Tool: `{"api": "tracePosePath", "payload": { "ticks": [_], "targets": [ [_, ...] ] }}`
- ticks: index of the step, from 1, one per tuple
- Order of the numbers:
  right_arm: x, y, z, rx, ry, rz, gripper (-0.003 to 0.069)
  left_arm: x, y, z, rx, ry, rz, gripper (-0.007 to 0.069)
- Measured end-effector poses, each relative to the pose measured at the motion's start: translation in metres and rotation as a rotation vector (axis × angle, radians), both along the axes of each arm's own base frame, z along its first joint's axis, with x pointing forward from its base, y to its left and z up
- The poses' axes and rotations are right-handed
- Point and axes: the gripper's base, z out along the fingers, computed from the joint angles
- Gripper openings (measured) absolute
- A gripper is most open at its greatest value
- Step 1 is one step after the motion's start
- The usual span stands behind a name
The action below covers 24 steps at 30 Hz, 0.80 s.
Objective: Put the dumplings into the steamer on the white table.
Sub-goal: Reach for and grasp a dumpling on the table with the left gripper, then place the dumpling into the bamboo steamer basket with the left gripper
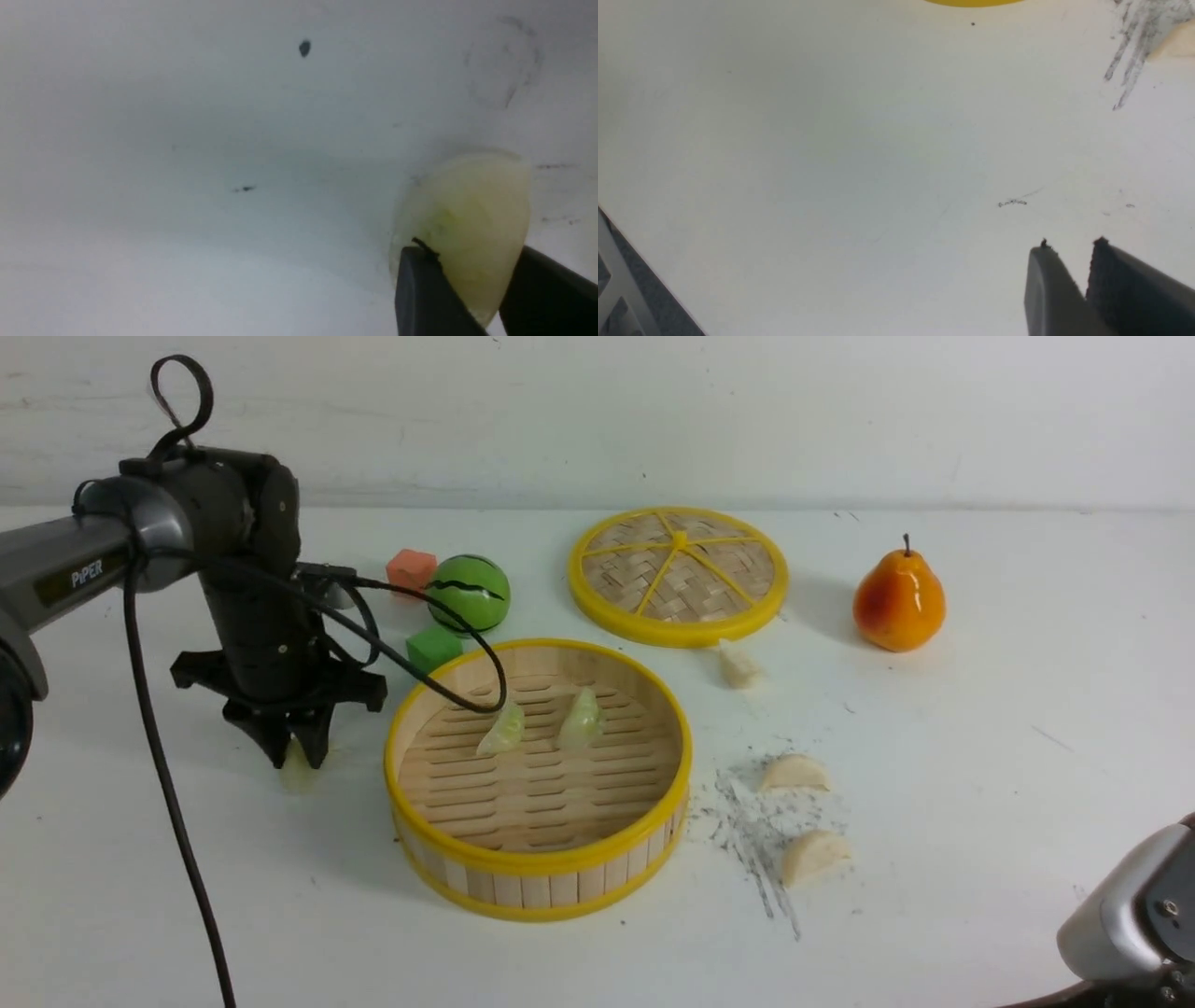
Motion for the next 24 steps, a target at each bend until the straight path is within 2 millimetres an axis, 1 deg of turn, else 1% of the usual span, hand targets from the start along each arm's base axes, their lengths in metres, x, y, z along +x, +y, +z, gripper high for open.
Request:
{"api": "tracePosePath", "payload": {
  "ticks": [2,3,4,5,6,7,8,11,14,16,20,23,24],
  "targets": [
    [0.000,0.000,0.000,0.000,0.000,0.000,0.0139,-0.003,-0.001,0.017,-0.025,-0.041,0.006,0.0203],
    [0.000,0.000,0.000,0.000,0.000,0.000,0.0139,-0.005,-0.002,0.031,-0.044,-0.073,0.009,0.0203],
    [0.000,0.000,0.000,0.000,0.000,0.000,0.0139,-0.007,-0.003,0.038,-0.063,-0.088,0.013,0.0203],
    [0.000,0.000,0.000,0.000,-0.001,-0.001,0.0139,-0.011,-0.006,0.052,-0.107,-0.115,0.021,0.0203],
    [0.000,0.000,0.000,0.000,-0.002,-0.002,0.0139,-0.014,-0.009,0.061,-0.148,-0.129,0.030,0.0202],
    [0.000,0.000,0.000,0.000,-0.002,-0.002,0.0139,-0.015,-0.012,0.065,-0.182,-0.134,0.037,0.0202],
    [0.000,0.000,0.000,0.000,-0.003,-0.003,0.0139,-0.020,-0.021,0.081,-0.296,-0.153,0.054,0.0202],
    [0.000,0.000,0.000,0.000,-0.003,-0.003,0.0139,-0.023,-0.035,0.089,-0.391,-0.169,0.057,0.0202],
    [0.000,0.000,0.000,0.000,-0.003,-0.003,0.0139,-0.021,-0.053,0.083,-0.412,-0.169,0.056,0.0199],
    [0.000,0.000,0.000,0.000,-0.004,-0.003,0.0139,-0.019,-0.066,0.069,-0.383,-0.158,0.045,0.0198],
    [0.000,0.000,0.000,0.000,-0.004,-0.004,0.0143,-0.015,-0.084,0.044,-0.277,-0.147,0.030,0.0198],
    [0.000,0.000,0.000,0.000,-0.003,-0.003,0.0146,-0.013,-0.094,0.026,-0.193,-0.141,0.030,0.0198],
    [0.000,0.000,0.000,0.000,-0.003,-0.003,0.0146,-0.013,-0.096,0.024,-0.185,-0.141,0.028,0.0198]
  ]
}}
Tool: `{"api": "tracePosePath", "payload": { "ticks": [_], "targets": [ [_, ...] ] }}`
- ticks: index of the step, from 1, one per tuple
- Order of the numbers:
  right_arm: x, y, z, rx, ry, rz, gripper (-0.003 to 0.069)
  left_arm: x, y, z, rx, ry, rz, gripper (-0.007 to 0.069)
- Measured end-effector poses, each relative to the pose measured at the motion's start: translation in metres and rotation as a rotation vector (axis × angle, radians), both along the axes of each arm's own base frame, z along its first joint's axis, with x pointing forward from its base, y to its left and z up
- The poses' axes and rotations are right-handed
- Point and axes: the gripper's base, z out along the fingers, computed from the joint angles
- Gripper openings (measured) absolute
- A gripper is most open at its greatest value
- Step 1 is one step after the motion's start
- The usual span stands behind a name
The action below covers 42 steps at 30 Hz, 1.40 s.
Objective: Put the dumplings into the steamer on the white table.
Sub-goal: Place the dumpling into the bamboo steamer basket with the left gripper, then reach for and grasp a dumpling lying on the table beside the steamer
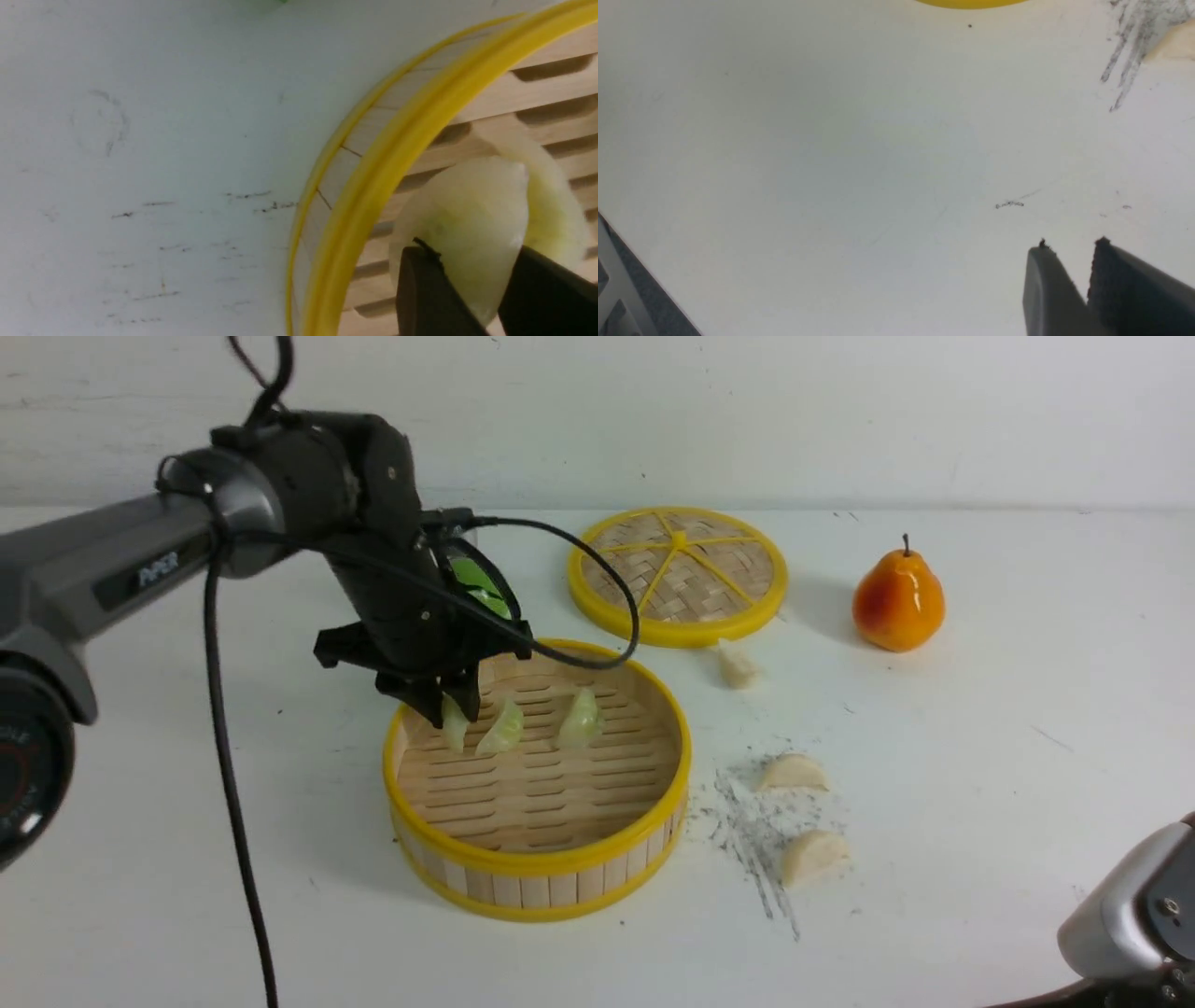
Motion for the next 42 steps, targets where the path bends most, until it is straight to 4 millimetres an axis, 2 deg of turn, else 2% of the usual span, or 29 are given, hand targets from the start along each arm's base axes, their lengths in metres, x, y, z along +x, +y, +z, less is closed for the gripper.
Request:
{"api": "tracePosePath", "payload": {
  "ticks": [5,9,13,16,17,18,20,22,25,26,27,28,29,30,31,32,35,36,39,42],
  "targets": [
    [0.000,0.000,0.000,0.000,-0.001,-0.001,0.0149,-0.002,-0.013,-0.006,0.047,-0.010,-0.022,0.0204],
    [0.000,0.000,0.000,0.000,-0.001,-0.001,0.0149,-0.003,-0.015,-0.004,0.052,-0.013,-0.004,0.0301],
    [0.000,0.000,0.000,0.002,0.002,-0.004,0.0150,-0.004,-0.015,0.008,0.063,0.004,-0.001,0.0365],
    [0.000,0.000,0.000,0.032,0.041,-0.037,0.0169,-0.010,-0.012,0.033,0.068,-0.013,-0.022,0.0363],
    [-0.001,0.000,0.000,0.052,0.074,-0.058,0.0189,-0.016,-0.010,0.052,0.067,-0.041,-0.042,0.0348],
    [-0.001,0.001,0.001,0.067,0.097,-0.073,0.0202,-0.020,-0.008,0.062,0.066,-0.054,-0.051,0.0332],
    [0.001,0.003,0.005,0.085,0.174,-0.089,0.0261,-0.042,0.000,0.112,0.049,-0.146,-0.079,0.0268],
    [0.008,0.007,0.013,0.080,0.231,-0.095,0.0328,-0.063,0.007,0.152,0.021,-0.226,-0.094,0.0202],
    [0.027,0.011,0.026,0.043,0.267,-0.103,0.0407,-0.120,0.025,0.225,-0.056,-0.410,-0.127,0.0101],
    [0.035,0.013,0.031,0.023,0.268,-0.108,0.0430,-0.142,0.032,0.243,-0.085,-0.463,-0.138,0.0069],
    [0.045,0.014,0.035,0.000,0.264,-0.112,0.0447,-0.164,0.039,0.259,-0.107,-0.523,-0.147,0.0039],
    [0.051,0.015,0.039,-0.011,0.253,-0.113,0.0455,-0.172,0.042,0.262,-0.116,-0.536,-0.151,0.0022],
    [0.065,0.018,0.041,-0.043,0.257,-0.117,0.0466,-0.202,0.052,0.272,-0.137,-0.592,-0.158,-0.0006],
    [0.079,0.021,0.043,-0.069,0.252,-0.119,0.0471,-0.222,0.060,0.274,-0.147,-0.626,-0.159,-0.0014],
    [0.085,0.022,0.044,-0.076,0.252,-0.122,0.0472,-0.235,0.065,0.278,-0.154,-0.652,-0.159,-0.0014],
    [0.097,0.025,0.045,-0.092,0.255,-0.128,0.0473,-0.253,0.071,0.274,-0.161,-0.681,-0.155,-0.0014],
    [0.137,0.034,0.043,-0.134,0.254,-0.143,0.0475,-0.292,0.087,0.246,-0.191,-0.745,-0.131,-0.0014],
    [0.154,0.039,0.042,-0.144,0.244,-0.149,0.0475,-0.307,0.093,0.231,-0.211,-0.762,-0.110,-0.0014],
    [0.191,0.049,0.042,-0.154,0.202,-0.159,0.0475,-0.334,0.104,0.196,-0.224,-0.757,-0.080,-0.0014],
    [0.239,0.064,0.034,-0.162,0.184,-0.158,0.0475,-0.351,0.114,0.140,-0.153,-0.678,-0.072,-0.0014]
  ]
}}
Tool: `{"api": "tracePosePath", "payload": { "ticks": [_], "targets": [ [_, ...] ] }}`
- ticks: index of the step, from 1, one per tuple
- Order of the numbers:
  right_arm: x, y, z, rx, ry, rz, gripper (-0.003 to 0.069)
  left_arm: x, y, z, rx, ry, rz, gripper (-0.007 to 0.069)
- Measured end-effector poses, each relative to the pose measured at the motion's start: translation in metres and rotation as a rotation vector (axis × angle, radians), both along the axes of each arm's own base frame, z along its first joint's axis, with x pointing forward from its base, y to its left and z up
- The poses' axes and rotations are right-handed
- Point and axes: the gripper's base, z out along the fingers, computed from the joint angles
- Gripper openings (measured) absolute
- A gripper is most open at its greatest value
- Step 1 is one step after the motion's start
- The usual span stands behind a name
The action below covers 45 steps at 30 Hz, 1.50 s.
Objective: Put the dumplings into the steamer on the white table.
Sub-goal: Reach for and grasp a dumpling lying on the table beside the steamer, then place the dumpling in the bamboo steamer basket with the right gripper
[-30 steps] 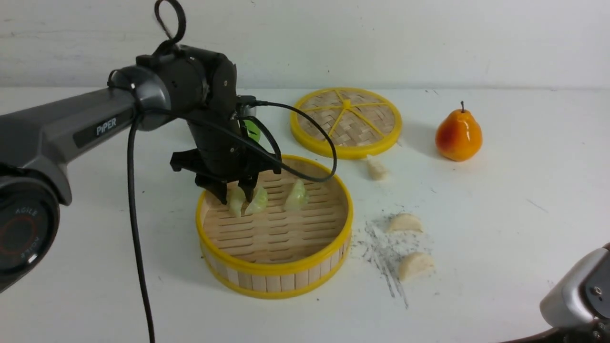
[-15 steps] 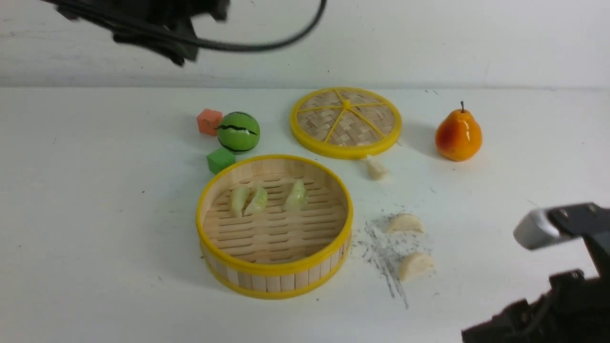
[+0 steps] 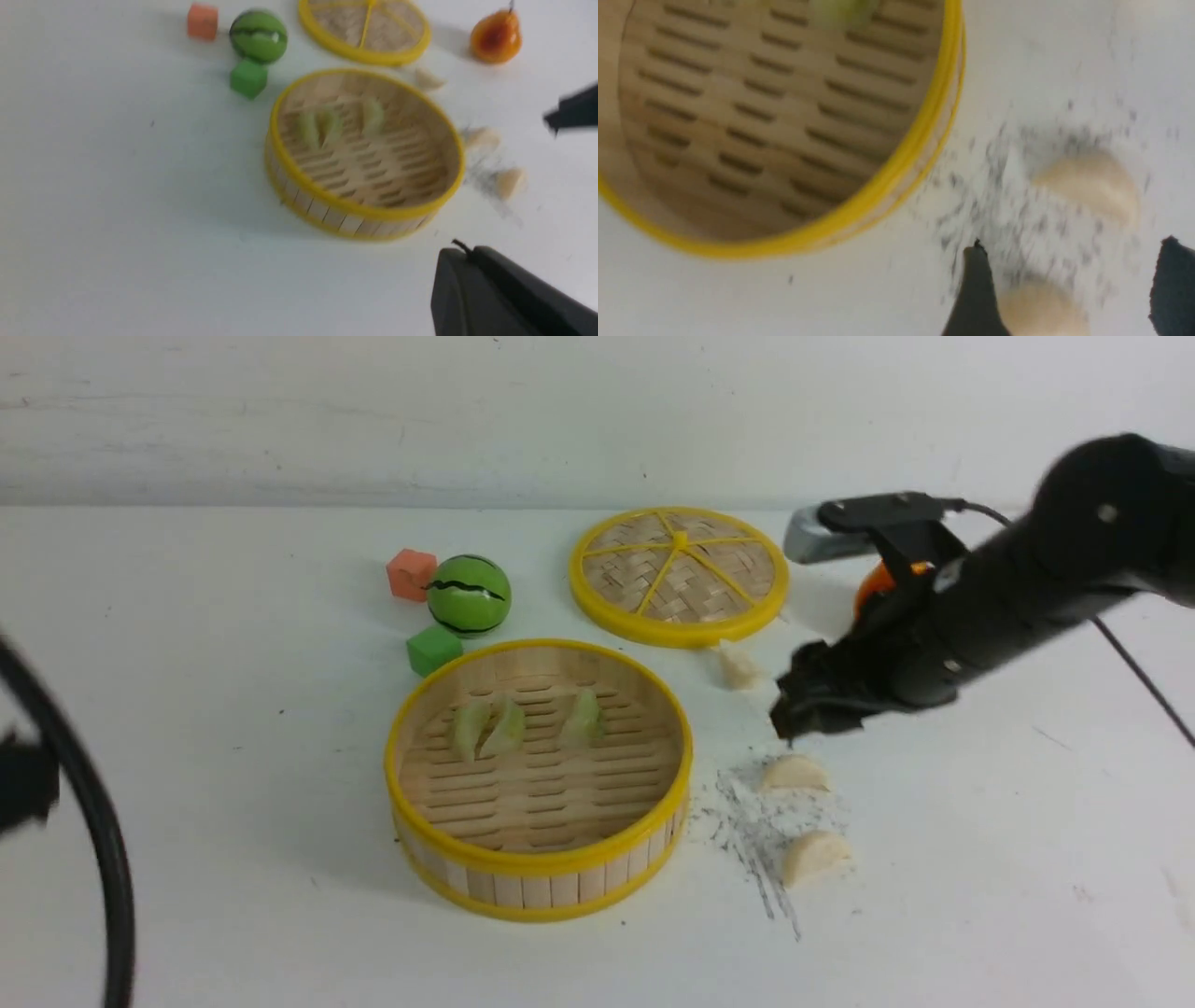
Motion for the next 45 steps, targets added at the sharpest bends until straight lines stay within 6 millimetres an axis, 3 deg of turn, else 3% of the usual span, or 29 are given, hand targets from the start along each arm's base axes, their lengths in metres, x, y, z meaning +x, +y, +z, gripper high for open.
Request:
{"api": "tracePosePath", "payload": {
  "ticks": [3,4,5,8,11,16,21,23,27,32,34,37,38,40,42,43,45],
  "targets": [
    [0.043,0.014,-0.005,-0.005,-0.033,0.011,0.0475,-0.012,0.010,-0.032,0.072,0.004,0.018,-0.0014],
    [0.045,0.014,-0.010,-0.010,-0.020,0.013,0.0475,-0.014,0.011,-0.036,0.083,0.000,0.021,-0.0014],
    [0.066,0.020,-0.018,-0.014,-0.018,0.018,0.0475,-0.022,0.017,-0.052,0.121,-0.012,0.032,-0.0014],
    [0.102,0.021,-0.035,-0.006,0.012,-0.006,0.0475,-0.035,0.027,-0.076,0.150,-0.051,0.067,-0.0014],
    [0.129,0.013,-0.054,0.006,0.051,-0.053,0.0475,-0.040,0.029,-0.084,0.119,-0.090,0.086,-0.0014],
    [0.151,0.004,-0.081,-0.001,0.072,-0.085,0.0475,-0.035,0.025,-0.086,0.082,-0.170,0.072,-0.0014],
    [0.159,0.006,-0.096,0.009,0.040,-0.101,0.0470,-0.032,0.024,-0.094,0.093,-0.180,0.058,-0.0014],
    [0.162,0.006,-0.104,0.014,0.031,-0.111,0.0435,-0.032,0.024,-0.093,0.097,-0.190,0.055,-0.0014],
    [0.162,0.006,-0.103,0.023,0.044,-0.122,0.0289,-0.032,0.024,-0.094,0.101,-0.190,0.054,-0.0014],
    [0.151,0.006,-0.089,0.009,0.113,-0.091,0.0279,-0.032,0.024,-0.094,0.102,-0.190,0.054,-0.0014],
    [0.143,0.005,-0.067,0.008,0.126,-0.075,0.0279,-0.032,0.024,-0.094,0.102,-0.190,0.054,-0.0014],
    [0.125,0.007,-0.018,0.036,0.121,-0.051,0.0279,-0.032,0.024,-0.094,0.101,-0.189,0.054,-0.0014],
    [0.112,0.014,0.007,0.046,0.111,-0.025,0.0279,-0.032,0.024,-0.094,0.101,-0.190,0.054,-0.0014],
    [0.101,0.022,0.025,0.048,0.100,0.003,0.0279,-0.032,0.024,-0.094,0.100,-0.193,0.055,-0.0014],
    [0.067,0.060,0.054,0.059,0.078,0.094,0.0279,-0.033,0.024,-0.093,0.098,-0.196,0.055,-0.0014],
    [0.059,0.071,0.058,0.063,0.073,0.119,0.0279,-0.033,0.024,-0.093,0.098,-0.196,0.055,-0.0014],
    [0.030,0.114,0.054,0.053,0.084,0.211,0.0279,-0.033,0.024,-0.093,0.097,-0.197,0.055,-0.0014]
  ]
}}
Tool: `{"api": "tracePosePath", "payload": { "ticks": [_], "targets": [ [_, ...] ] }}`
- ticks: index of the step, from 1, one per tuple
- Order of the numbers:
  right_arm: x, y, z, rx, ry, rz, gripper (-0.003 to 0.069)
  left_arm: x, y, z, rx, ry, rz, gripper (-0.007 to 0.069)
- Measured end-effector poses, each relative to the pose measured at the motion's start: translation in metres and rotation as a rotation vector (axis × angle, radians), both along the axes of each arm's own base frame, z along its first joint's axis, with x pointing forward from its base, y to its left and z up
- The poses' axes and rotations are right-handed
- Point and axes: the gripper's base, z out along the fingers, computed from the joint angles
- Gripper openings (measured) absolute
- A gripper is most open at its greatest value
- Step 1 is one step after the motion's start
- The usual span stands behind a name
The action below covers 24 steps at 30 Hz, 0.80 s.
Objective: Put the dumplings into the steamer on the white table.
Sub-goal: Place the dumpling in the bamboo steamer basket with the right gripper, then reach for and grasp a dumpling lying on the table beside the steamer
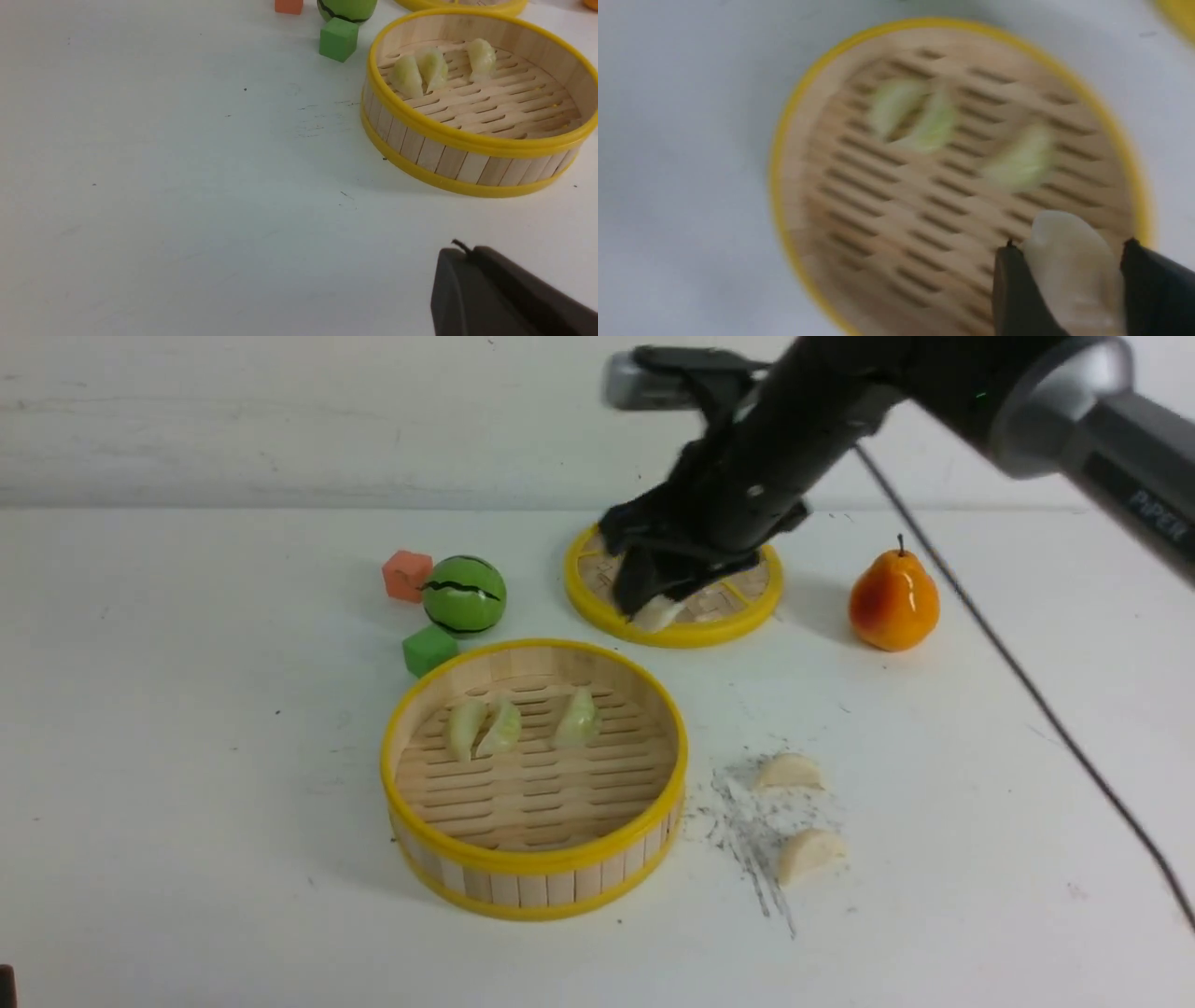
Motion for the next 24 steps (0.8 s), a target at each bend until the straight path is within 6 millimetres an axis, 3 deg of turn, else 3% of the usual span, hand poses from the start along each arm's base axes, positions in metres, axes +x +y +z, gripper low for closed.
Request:
{"api": "tracePosePath", "payload": {
  "ticks": [3,5,7,9,16,21,24],
  "targets": [
    [-0.036,0.056,-0.036,-0.062,0.012,0.095,0.0279,0.000,0.000,0.000,-0.001,0.000,0.000,-0.0014],
    [-0.047,0.077,-0.063,-0.103,-0.004,0.099,0.0279,0.000,0.000,0.000,-0.004,0.000,-0.001,-0.0014],
    [-0.048,0.089,-0.089,-0.144,-0.022,0.059,0.0279,0.000,0.000,0.000,-0.006,0.000,-0.002,-0.0014],
    [-0.043,0.091,-0.101,-0.154,-0.042,0.001,0.0279,0.000,-0.001,0.000,-0.013,0.004,-0.003,-0.0014],
    [-0.035,0.092,-0.111,-0.144,-0.063,-0.078,0.0308,-0.001,-0.001,-0.001,-0.020,0.017,-0.004,-0.0013],
    [-0.033,0.100,-0.108,-0.034,-0.062,-0.106,0.0517,-0.001,-0.002,-0.002,-0.034,0.038,-0.005,-0.0011],
    [-0.033,0.102,-0.105,-0.006,-0.051,-0.126,0.0575,-0.002,-0.002,-0.003,-0.037,0.043,-0.006,-0.0011]
  ]
}}
